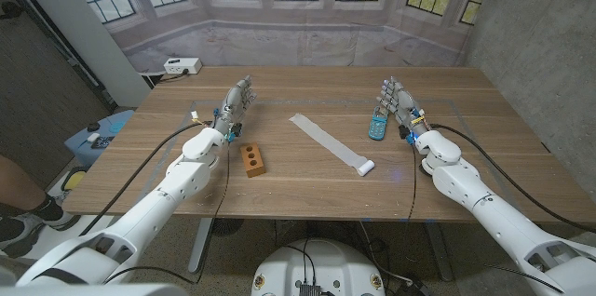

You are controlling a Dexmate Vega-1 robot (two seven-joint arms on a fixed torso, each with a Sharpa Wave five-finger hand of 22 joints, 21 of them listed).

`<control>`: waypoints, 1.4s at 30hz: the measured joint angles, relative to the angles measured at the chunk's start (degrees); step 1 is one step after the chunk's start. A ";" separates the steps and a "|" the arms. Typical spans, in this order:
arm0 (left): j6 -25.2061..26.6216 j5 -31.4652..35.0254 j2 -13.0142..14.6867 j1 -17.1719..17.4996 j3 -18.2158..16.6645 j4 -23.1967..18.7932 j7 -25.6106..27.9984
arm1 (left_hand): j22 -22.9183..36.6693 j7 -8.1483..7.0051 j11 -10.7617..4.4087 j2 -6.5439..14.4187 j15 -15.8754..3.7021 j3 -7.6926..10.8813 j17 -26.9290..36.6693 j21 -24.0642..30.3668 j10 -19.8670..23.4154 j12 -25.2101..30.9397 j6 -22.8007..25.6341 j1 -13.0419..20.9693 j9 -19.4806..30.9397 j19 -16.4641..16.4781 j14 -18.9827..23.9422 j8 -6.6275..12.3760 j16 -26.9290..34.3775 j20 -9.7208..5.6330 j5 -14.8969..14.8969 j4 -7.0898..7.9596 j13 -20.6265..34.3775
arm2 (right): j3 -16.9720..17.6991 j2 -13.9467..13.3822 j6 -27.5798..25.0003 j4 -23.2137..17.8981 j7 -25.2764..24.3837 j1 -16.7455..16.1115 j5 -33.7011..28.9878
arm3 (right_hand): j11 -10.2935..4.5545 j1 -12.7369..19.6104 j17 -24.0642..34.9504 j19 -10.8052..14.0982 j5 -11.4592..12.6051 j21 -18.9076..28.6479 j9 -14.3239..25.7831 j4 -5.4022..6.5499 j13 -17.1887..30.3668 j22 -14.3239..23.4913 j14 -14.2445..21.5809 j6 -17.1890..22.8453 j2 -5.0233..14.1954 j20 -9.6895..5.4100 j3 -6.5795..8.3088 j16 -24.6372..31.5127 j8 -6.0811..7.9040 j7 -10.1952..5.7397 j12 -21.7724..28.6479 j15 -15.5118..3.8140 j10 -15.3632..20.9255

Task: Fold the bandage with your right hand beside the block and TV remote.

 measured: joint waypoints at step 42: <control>3.22 -1.34 2.71 1.45 -0.03 -3.62 -1.95 | -0.01 0.31 0.31 -0.18 0.31 0.74 -0.02 0.00 -0.30 -0.01 -0.31 0.90 0.00 -0.01 -0.30 0.00 0.00 -0.01 0.00 -1.48 -0.15 | -1.83 -3.76 -3.62 -8.51 -1.32 -1.42 -3.60 | 0.15 1.80 -2.16 -0.24 0.00 -0.01 -0.02 -2.31 -0.17 -0.01 0.00 0.62 0.17 0.21 1.97 0.21 0.43 0.62 0.65 0.00 0.14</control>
